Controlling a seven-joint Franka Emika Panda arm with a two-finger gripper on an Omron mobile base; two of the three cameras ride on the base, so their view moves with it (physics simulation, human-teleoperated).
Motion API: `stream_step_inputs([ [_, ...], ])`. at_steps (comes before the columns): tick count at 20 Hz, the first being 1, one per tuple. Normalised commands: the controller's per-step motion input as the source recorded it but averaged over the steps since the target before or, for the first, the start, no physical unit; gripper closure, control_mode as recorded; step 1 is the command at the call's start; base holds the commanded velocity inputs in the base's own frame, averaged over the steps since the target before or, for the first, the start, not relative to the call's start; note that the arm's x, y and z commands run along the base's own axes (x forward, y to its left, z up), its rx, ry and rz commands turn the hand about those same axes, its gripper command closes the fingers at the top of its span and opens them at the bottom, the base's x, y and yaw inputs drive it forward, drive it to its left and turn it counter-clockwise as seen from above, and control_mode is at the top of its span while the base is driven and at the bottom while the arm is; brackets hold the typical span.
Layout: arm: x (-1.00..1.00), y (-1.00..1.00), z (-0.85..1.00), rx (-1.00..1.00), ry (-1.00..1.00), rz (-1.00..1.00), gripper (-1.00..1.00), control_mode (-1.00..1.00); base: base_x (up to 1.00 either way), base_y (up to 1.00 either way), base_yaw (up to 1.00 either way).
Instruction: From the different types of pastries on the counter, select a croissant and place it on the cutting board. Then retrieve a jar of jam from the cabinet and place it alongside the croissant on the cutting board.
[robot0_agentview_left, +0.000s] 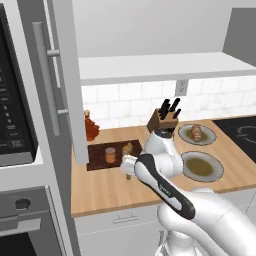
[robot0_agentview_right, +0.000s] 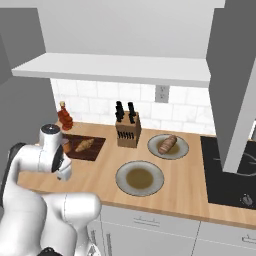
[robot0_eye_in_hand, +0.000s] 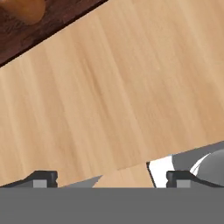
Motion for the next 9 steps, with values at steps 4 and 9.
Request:
stream_step_inputs([
  [4,-0.83,0.00,0.17,0.00,0.15,-0.01,-1.00,-1.00,0.00,0.00,0.00],
  [9,-1.00,0.00,-0.12,0.00,0.00,-0.03,-1.00,-1.00,0.00,0.00,0.00],
])
